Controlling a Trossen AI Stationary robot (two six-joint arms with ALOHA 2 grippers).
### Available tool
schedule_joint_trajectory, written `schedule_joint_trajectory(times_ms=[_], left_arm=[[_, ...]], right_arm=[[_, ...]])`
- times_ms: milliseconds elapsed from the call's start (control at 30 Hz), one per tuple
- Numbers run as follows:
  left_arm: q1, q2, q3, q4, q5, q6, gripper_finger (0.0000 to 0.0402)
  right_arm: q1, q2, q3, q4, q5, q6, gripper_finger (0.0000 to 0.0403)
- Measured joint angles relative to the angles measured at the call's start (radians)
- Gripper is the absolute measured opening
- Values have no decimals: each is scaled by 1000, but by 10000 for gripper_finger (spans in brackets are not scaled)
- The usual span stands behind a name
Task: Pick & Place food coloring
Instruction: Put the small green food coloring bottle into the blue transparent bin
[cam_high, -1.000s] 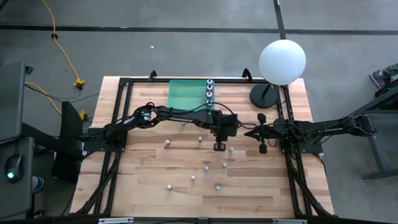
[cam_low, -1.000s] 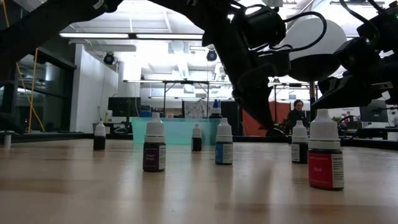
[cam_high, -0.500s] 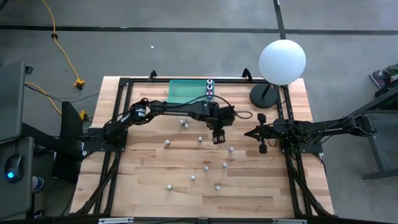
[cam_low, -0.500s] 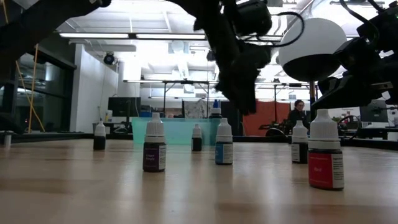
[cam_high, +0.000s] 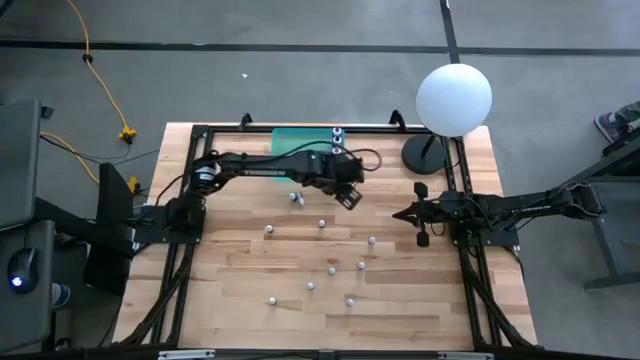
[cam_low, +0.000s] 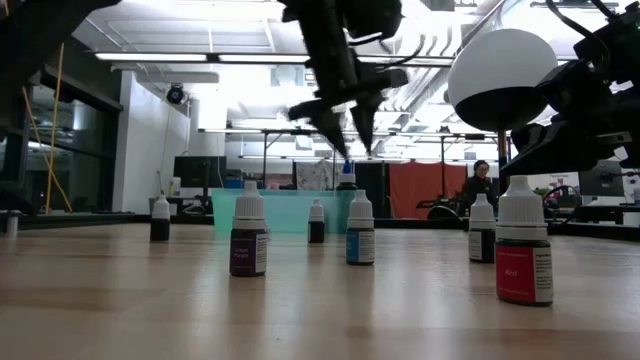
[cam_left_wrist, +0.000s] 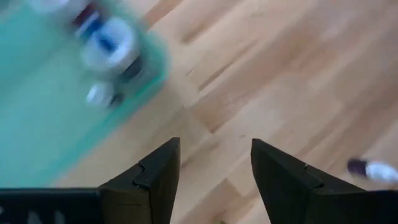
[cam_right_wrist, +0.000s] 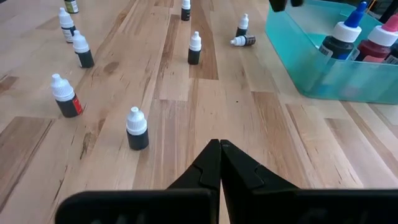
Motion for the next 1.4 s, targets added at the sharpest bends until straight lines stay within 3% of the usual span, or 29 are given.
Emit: schedule_joint_trajectory(times_ms=[133, 467, 767, 867, 1000, 1133, 1300, 1400], left_arm=[[0, -76, -130, 58, -4, -248, 189], [0, -249, -538, 377, 16, -572, 189], [0, -282, -605, 393, 15, -585, 189], [0, -286, -605, 396, 16, -492, 189], [0, -307, -605, 387, -6, -259, 189], [0, -336, -604, 373, -29, 61, 189], [0, -379, -605, 308, -20, 596, 189], [0, -415, -604, 227, -14, 762, 189]], right_arm=[[0, 0, 0, -1, 0, 0, 0], [0, 1, 0, -3, 0, 0, 0], [0, 0, 0, -3, 0, 0, 0], [0, 0, 0, -1, 0, 0, 0], [0, 0, 0, 0, 0, 0, 0], [0, 0, 0, 0, 0, 0, 0], [0, 0, 0, -1, 0, 0, 0], [0, 0, 0, 1, 0, 0, 0]])
